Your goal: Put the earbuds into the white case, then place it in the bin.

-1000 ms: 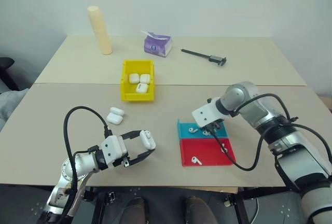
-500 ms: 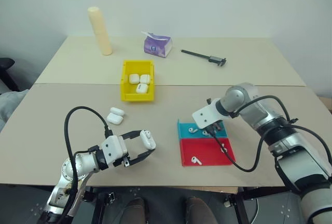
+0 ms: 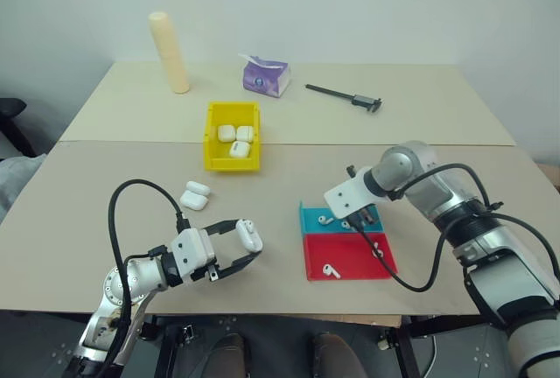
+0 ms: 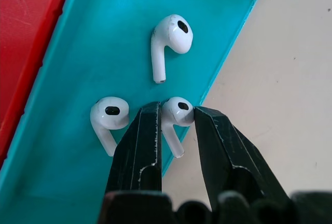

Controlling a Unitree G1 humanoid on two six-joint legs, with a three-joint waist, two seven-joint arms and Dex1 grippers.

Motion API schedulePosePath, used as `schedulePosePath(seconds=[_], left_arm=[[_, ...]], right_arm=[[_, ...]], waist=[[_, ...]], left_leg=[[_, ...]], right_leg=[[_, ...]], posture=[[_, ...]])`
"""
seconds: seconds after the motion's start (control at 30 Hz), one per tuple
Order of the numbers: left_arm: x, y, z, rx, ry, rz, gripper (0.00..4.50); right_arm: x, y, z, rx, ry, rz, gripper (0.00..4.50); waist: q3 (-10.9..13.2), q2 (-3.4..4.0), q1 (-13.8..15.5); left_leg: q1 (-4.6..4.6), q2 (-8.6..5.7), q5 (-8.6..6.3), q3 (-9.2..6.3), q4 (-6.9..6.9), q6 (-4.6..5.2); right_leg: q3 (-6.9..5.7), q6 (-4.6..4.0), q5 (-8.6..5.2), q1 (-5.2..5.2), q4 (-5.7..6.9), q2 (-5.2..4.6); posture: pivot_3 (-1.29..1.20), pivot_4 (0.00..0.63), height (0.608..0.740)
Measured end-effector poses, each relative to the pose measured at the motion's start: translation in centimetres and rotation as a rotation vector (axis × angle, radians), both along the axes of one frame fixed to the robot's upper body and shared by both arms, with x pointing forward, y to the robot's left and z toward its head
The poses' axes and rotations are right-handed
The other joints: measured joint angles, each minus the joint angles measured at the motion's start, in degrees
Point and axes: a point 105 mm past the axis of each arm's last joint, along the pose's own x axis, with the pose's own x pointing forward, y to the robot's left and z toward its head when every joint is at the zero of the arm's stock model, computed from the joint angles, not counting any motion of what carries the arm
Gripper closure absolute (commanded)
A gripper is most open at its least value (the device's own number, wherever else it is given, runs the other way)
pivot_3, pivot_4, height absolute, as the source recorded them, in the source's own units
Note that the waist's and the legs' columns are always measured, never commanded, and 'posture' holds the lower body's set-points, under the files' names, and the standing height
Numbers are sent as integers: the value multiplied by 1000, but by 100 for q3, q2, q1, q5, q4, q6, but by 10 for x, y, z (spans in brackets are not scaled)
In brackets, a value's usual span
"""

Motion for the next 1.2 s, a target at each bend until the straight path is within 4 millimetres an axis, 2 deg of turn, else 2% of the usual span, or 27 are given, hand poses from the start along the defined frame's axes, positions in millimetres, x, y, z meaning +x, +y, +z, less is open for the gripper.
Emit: schedulePosePath(seconds=[0.17, 0.2, 0.3, 0.4, 0.6, 0.7, 0.8, 0.87, 0.93, 1.03, 1.2], left_arm=[[2, -1, 4, -3, -15, -5, 1716], [3, -2, 6, -11, -18, -7, 1716], [9, -6, 16, -48, -35, -14, 1716], [13, -14, 34, -126, -53, -35, 1716], [21, -29, 67, -226, -75, -108, 1716], [27, -44, 92, -307, -98, -174, 1716], [28, -57, 108, -361, -101, -236, 1716], [29, -67, 118, -398, -100, -282, 1716], [29, -74, 127, -425, -99, -314, 1716], [31, -79, 133, -451, -91, -338, 1716], [28, -87, 134, -449, -69, -390, 1716]], right_arm=[[-3, 3, 5, 68, 16, -49, 3358], [-5, 5, 10, 102, 16, -63, 3358], [-7, 8, 42, 245, -20, -112, 3358], [-15, 8, 85, 503, -43, -197, 3358], [-47, 5, 151, 1046, 63, -328, 3358], [-73, 7, 177, 1354, 192, -296, 3358], [-95, 5, 192, 1631, 373, -241, 3358], [-106, 0, 194, 1788, 485, -217, 3358], [-114, -2, 183, 1847, 565, -251, 3358], [-124, 0, 169, 1879, 654, -303, 3358], [-140, 9, 161, 1863, 658, -310, 3358]], waist=[[1, 1, 3], [3, 3, 6], [6, 8, 17], [5, 8, 53], [5, 7, 81], [5, 6, 95], [5, 6, 72], [5, 6, 71], [5, 7, 73], [5, 7, 43], [5, 7, -44]], left_leg=[[-28, -1, 0, 0, 0, 0], [-37, -1, 0, 0, 0, 0], [-48, -1, 0, -2, 0, 0], [-48, -2, 0, -6, 2, 0], [-47, -3, 0, -25, 2, 0], [-49, -4, 0, -41, 3, 0], [-47, -5, 0, -47, 2, 0], [-46, -6, 1, -47, 2, -1], [-49, -10, 1, -46, 2, 0], [-54, -13, 1, -54, 2, 0], [-48, -9, 1, -61, 2, 1]], right_leg=[[4, 0, 0, -33, 4, 0], [4, 0, 0, -42, 6, 0], [2, 1, 1, -50, 7, 0], [-2, 2, 2, -45, 4, -1], [-2, 3, 2, -40, 5, 1], [-4, 4, 3, -35, 3, 4], [1, 7, 4, -33, 4, 4], [-5, 7, 4, -28, 2, 5], [-4, 7, 4, -29, 0, 3], [1, 12, 5, -31, -4, 3], [6, 15, 4, -29, -2, 10]], posture=[[0, 150, 740], [0, 150, 740], [0, 150, 740], [0, 150, 740], [0, 150, 740], [0, 150, 740], [0, 150, 740], [0, 150, 740], [0, 150, 740], [0, 150, 740], [0, 150, 740]])
